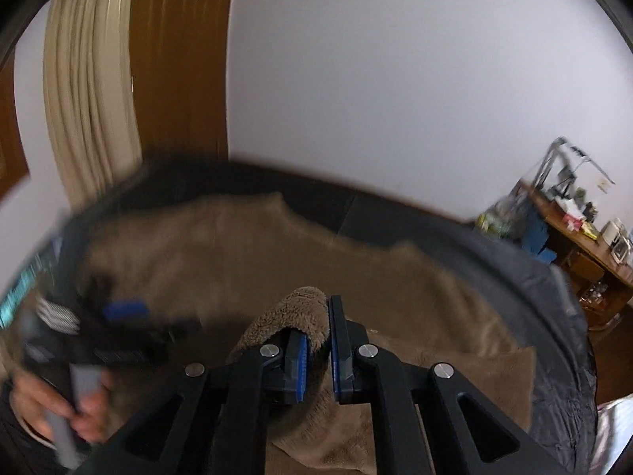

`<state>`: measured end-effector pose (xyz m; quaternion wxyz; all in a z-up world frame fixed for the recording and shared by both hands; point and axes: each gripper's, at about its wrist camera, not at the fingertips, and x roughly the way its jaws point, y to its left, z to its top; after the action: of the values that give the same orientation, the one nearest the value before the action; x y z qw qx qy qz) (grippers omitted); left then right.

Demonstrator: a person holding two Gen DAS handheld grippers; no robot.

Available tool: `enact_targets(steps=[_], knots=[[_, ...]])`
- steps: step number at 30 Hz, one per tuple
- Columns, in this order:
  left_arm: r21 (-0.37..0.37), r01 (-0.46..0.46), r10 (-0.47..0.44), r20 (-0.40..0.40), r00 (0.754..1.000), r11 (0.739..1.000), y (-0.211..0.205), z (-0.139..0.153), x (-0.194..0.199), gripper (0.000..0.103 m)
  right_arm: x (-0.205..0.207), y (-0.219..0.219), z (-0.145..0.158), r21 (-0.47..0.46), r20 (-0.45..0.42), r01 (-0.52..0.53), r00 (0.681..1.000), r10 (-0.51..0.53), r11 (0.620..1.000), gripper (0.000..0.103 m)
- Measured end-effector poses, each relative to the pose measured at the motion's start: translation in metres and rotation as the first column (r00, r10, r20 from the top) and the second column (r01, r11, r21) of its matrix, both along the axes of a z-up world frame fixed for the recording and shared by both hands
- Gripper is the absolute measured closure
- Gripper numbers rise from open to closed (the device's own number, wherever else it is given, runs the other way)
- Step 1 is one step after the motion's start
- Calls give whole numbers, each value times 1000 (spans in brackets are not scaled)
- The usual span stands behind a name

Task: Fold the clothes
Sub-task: 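Release the folded sleeve from the right tool onto the fleece body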

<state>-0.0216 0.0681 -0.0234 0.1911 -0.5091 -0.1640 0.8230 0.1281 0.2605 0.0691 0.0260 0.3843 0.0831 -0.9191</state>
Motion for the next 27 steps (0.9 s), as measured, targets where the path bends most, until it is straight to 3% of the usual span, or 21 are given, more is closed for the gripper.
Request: enact_targets(steps=[4, 7, 9, 10, 11, 14, 16, 19, 25, 27], knots=[[21, -6, 5, 10, 1000, 1000, -1, 0, 0, 0, -15, -12, -41, 4, 153, -51, 987, 50, 999, 93], [18, 5, -5, 4, 1000, 1000, 2, 0, 0, 0, -3, -13, -53, -38, 193, -104, 975, 109, 994, 85], [16, 10, -10, 10, 1000, 1000, 3, -2, 0, 0, 5, -14, -59, -80, 212, -138, 965, 152, 987, 67], [16, 10, -10, 12, 1000, 1000, 3, -3, -1, 0, 7, -11, -54, -107, 207, -146, 964, 165, 984, 41], [17, 10, -10, 15, 1000, 1000, 3, -4, -1, 0, 10, -8, -51, -138, 193, -147, 966, 172, 980, 27], [28, 13, -13, 14, 1000, 1000, 2, -4, -2, 0, 29, 5, -39, -228, 120, -165, 973, 196, 959, 26], [37, 17, -18, 14, 1000, 999, 2, -4, -3, 0, 38, 19, -36, -258, 86, -132, 984, 159, 957, 26], [49, 25, -26, 14, 1000, 998, 2, -5, -3, 0, 41, 43, -42, -226, 64, 8, 998, 7, 974, 26], [56, 32, -32, 1, 999, 998, 3, -6, -4, 0, 23, 41, -70, -167, 96, 51, 995, -35, 985, 26], [66, 32, -32, -4, 999, 997, 2, -6, -6, 0, 17, 24, -80, -141, 110, -6, 994, 22, 990, 26]])
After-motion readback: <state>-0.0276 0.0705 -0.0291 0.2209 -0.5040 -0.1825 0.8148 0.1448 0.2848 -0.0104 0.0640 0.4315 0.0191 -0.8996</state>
